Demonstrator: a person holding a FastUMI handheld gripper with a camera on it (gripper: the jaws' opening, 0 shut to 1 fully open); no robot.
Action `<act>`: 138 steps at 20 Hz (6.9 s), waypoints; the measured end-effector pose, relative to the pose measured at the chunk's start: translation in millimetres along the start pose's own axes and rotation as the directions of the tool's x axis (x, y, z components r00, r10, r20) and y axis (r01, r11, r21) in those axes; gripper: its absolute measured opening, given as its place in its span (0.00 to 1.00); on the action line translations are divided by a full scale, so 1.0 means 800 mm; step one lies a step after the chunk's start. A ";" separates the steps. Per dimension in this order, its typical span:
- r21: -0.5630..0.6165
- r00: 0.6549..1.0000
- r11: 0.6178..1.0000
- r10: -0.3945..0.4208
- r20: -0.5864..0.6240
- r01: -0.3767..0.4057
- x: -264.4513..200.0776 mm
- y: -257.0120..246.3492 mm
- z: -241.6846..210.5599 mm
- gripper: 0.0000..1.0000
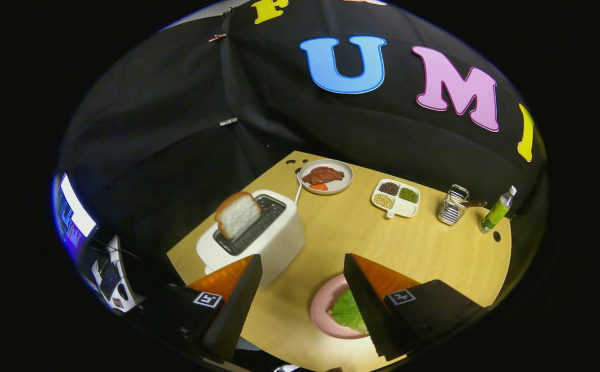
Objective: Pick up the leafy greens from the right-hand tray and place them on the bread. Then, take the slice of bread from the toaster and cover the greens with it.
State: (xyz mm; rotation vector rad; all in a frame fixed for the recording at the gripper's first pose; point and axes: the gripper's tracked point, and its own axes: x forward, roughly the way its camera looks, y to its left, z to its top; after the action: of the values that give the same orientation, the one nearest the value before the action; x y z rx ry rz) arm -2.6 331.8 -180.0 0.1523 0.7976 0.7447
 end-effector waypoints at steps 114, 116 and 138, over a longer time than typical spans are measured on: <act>0.213 0.803 0.880 -0.474 0.362 0.424 -0.182 -0.272 -0.004 0.99; 0.194 0.766 0.871 -0.491 0.415 0.452 -0.209 -0.271 0.020 0.99; 0.125 0.695 0.852 -0.491 0.525 0.508 -0.269 -0.233 0.054 0.99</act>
State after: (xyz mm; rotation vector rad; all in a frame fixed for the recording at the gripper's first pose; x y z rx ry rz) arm 29.9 58.4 -94.5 0.1012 0.2486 0.1601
